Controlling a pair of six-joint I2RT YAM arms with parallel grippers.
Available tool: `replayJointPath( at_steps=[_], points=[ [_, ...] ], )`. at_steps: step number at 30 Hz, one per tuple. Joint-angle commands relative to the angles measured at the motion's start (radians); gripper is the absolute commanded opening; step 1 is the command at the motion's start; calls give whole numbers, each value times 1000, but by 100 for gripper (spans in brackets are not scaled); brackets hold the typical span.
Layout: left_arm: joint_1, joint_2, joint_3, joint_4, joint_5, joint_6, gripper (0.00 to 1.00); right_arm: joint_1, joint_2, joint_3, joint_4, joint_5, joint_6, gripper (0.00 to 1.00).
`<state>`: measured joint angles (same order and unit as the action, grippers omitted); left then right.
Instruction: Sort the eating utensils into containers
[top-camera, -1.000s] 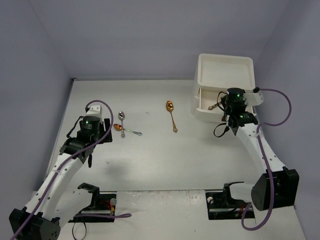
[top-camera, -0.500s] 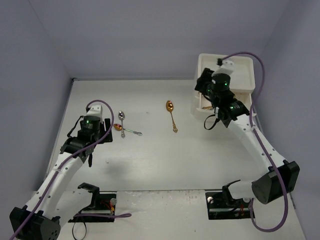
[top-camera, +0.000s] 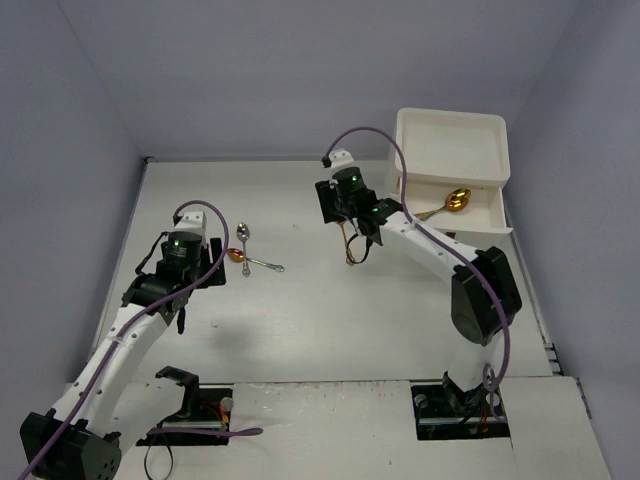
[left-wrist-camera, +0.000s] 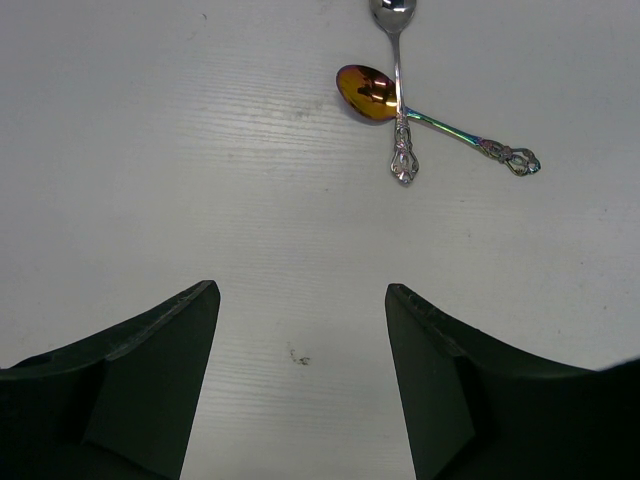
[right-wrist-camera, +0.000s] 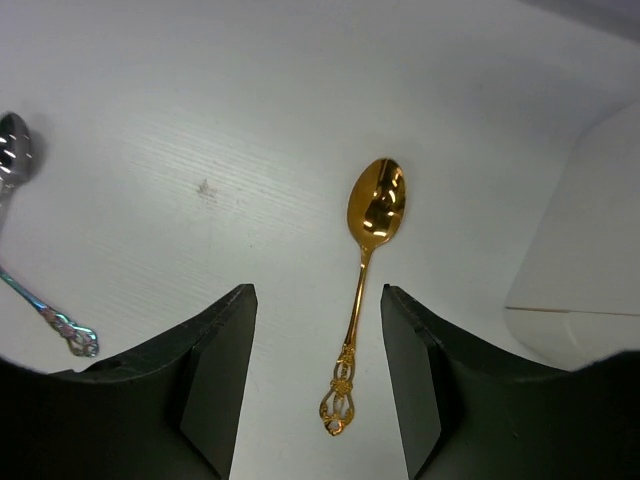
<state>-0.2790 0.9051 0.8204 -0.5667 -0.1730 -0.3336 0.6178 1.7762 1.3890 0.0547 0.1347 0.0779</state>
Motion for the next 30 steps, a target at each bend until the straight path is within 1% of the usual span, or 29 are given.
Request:
replayJointPath(
  at_steps=[1,4,6,9,15,19,24,28,30],
  points=[
    [9,-2,20,36,-5,-1,64,3,93,78,39,-6,51,49],
    [8,-3,20,36,-9,1,64,2,164,89,37,27,87,47],
    [9,-2,20,36,-12,2,64,-4,218,96,38,42,115,44],
    [9,-2,19,36,-14,1,64,-12,258,99,36,50,140,43],
    [9,2,19,36,-22,4,64,-36,298,80,32,114,192,41],
    [9,3,19,34,-21,4,64,-44,301,73,31,139,187,41],
    [9,8,20,35,-20,4,64,-54,316,68,31,126,181,41],
    [9,9,19,35,-20,4,64,-85,350,72,31,32,205,40],
    [9,10,19,35,-21,4,64,-90,363,72,31,8,206,38]
  ],
)
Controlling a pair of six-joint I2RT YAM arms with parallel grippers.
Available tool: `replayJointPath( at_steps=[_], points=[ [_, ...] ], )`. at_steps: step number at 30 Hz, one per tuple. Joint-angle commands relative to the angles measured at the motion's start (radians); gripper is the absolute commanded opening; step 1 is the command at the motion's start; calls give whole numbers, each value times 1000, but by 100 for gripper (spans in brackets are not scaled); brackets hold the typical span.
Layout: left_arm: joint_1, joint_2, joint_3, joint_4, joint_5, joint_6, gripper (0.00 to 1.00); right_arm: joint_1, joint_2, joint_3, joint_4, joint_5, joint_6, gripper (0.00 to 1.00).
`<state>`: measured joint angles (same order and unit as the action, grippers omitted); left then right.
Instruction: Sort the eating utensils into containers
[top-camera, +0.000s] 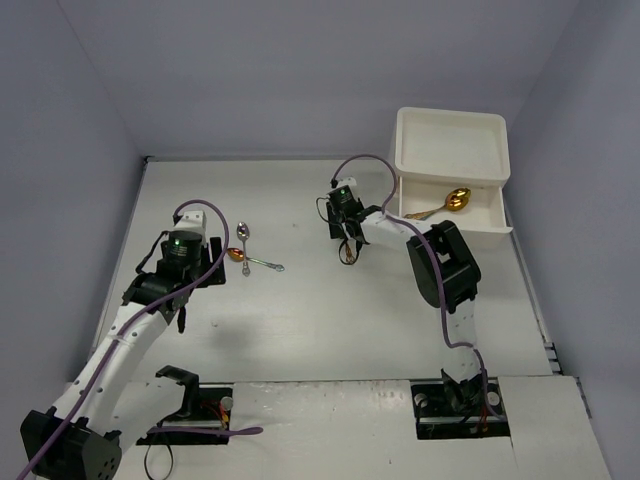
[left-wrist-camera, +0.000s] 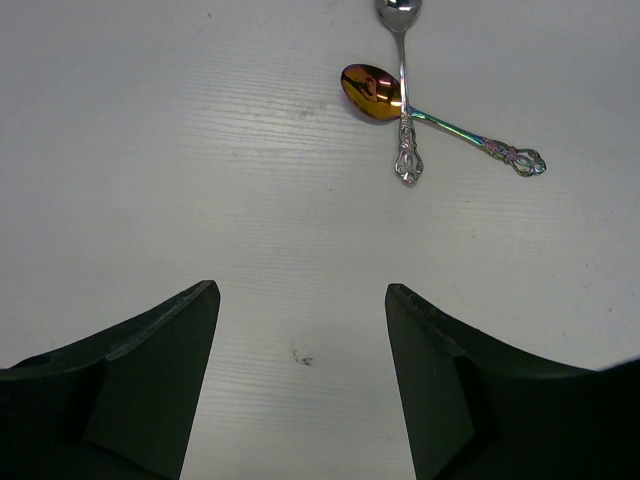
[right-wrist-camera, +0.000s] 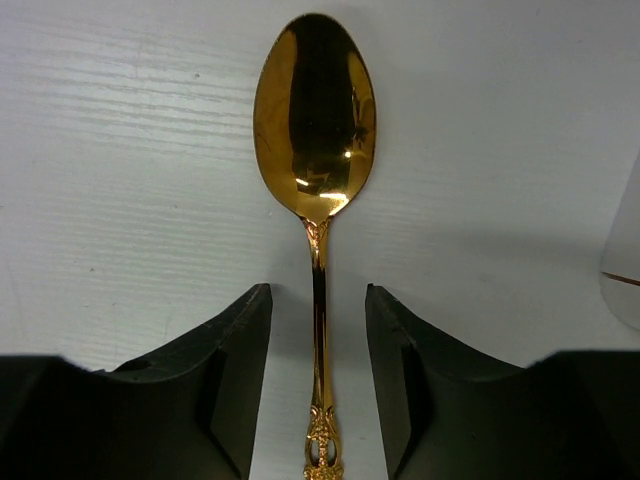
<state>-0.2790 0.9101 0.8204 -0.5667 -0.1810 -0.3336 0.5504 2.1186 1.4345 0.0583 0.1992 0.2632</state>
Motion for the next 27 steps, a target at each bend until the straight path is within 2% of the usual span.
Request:
replayJointPath(
  at_steps=[1,7,9,12,20,23,27],
  points=[
    [9,6,19,33,-14,4,64,-23,27,26,26,-62,19,35],
    [9,7,20,36,-9,4,64,1,46,23,23,-104,13,19],
    [9,6,20,34,-6,3,64,19,52,25,21,-124,15,6],
    [9,4,20,34,-5,2,64,49,49,27,18,-146,22,0],
    [9,-7,20,35,-2,1,64,120,-61,86,18,-156,50,0],
    [9,-15,20,36,-2,-1,64,126,-183,109,20,-142,79,0],
    [9,-23,19,36,1,-2,64,121,-331,103,22,-49,121,0]
  ],
)
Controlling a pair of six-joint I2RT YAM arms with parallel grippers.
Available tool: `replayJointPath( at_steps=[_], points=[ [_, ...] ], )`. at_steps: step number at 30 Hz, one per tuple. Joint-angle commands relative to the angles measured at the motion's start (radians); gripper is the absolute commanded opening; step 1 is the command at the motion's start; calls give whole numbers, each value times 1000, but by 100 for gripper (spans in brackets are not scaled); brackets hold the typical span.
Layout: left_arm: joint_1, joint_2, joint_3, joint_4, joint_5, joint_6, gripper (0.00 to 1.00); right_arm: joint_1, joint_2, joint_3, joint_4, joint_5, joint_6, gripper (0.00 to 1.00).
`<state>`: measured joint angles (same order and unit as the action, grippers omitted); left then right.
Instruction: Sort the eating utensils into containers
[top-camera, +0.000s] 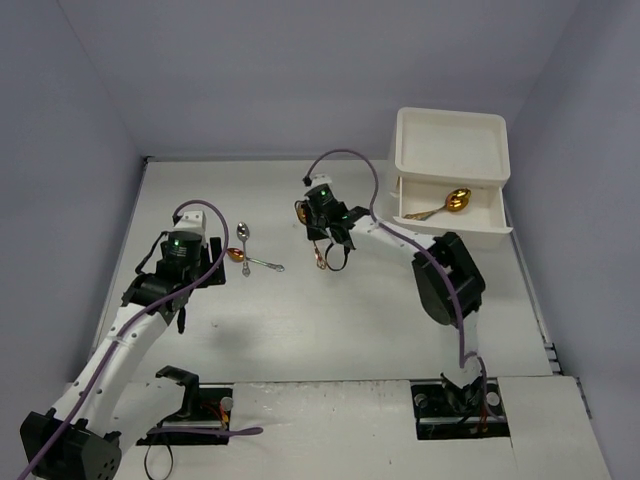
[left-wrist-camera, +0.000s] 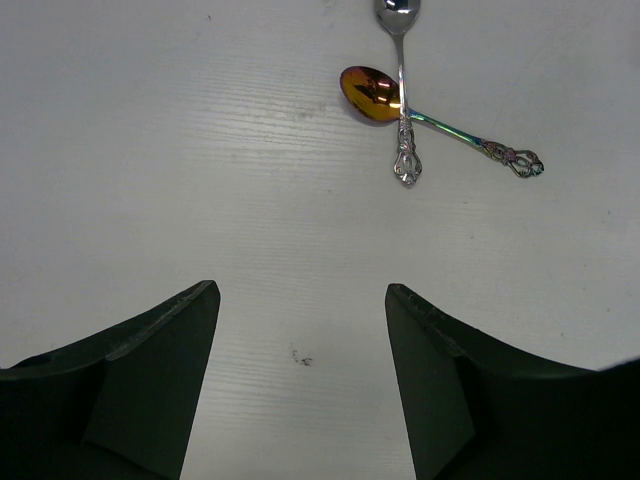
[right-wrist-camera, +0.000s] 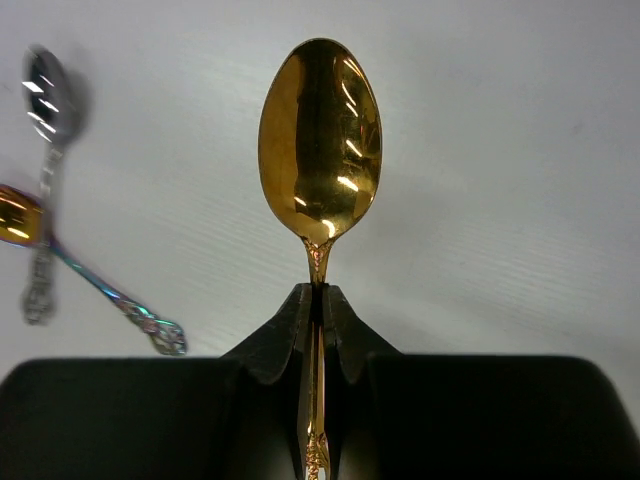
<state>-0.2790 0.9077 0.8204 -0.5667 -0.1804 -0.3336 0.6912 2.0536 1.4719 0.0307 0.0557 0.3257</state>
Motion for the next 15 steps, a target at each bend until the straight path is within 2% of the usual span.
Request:
replayJointPath(
  at_steps=[1,4,7,12,15],
  points=[
    [9,-21,19,36,1,-2,64,-23,-311,56,49,119,68,0],
    [9,-26,20,36,1,-4,64,-34,-422,11,52,185,121,0],
    [9,-28,20,36,2,-5,64,-82,-583,-113,64,319,270,0],
    [9,-26,20,36,7,-7,65,-230,-801,-308,82,419,523,0],
    [9,-23,20,37,13,-7,64,-317,-914,-387,84,493,621,0]
  ],
)
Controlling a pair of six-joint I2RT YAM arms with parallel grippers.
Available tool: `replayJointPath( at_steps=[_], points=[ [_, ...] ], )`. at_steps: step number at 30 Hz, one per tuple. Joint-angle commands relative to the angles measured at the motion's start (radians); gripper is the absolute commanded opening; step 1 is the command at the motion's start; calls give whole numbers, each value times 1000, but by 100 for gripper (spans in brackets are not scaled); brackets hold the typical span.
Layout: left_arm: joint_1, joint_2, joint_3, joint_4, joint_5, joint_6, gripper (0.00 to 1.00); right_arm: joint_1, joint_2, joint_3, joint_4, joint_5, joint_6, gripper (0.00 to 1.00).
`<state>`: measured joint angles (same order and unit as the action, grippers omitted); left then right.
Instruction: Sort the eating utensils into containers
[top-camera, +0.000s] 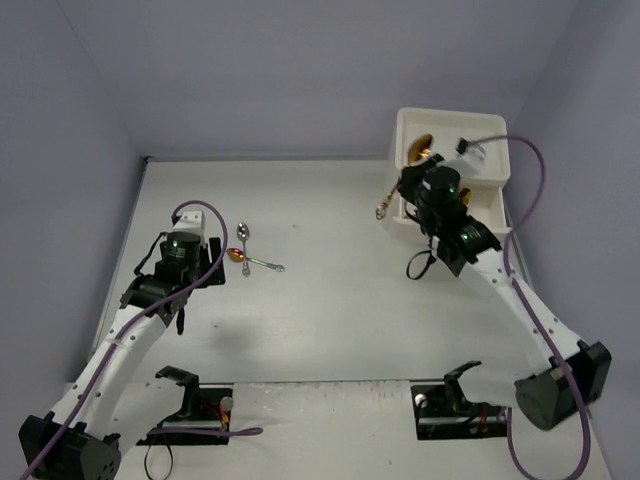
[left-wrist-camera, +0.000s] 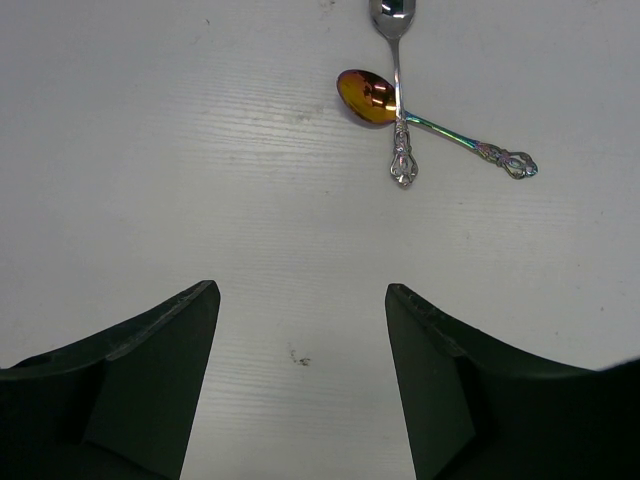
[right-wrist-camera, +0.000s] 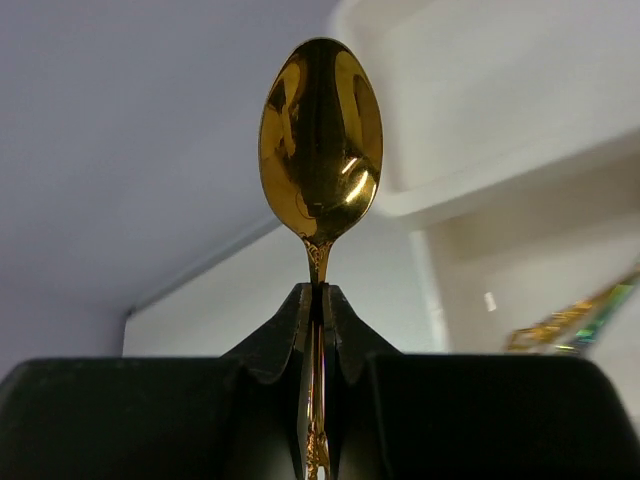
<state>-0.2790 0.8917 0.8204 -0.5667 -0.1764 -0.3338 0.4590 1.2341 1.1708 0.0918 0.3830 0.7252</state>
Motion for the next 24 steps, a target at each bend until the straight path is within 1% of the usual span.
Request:
replayJointPath(
  at_steps=[1,6,13,16,17,20,22,24],
  points=[
    [9,-7,20,37,11,-7,64,-116,-116,-98,22,174,247,0],
    [10,-2,22,39,15,-7,64,-248,-145,-150,22,173,370,0],
    [11,-4,20,36,9,-7,64,-320,-57,-152,23,150,471,0],
    [11,-4,20,36,9,-7,64,-322,-33,-126,23,124,457,16],
    [11,-4,19,35,8,-8,64,-322,-24,-111,23,105,433,28],
    [11,1,20,34,13,-15,64,-324,-25,-87,23,67,353,44],
    [9,12,26,33,26,-30,64,-324,-36,-65,23,47,299,49],
    [10,29,36,33,32,-44,64,-323,-47,-49,22,-2,223,53]
  ],
)
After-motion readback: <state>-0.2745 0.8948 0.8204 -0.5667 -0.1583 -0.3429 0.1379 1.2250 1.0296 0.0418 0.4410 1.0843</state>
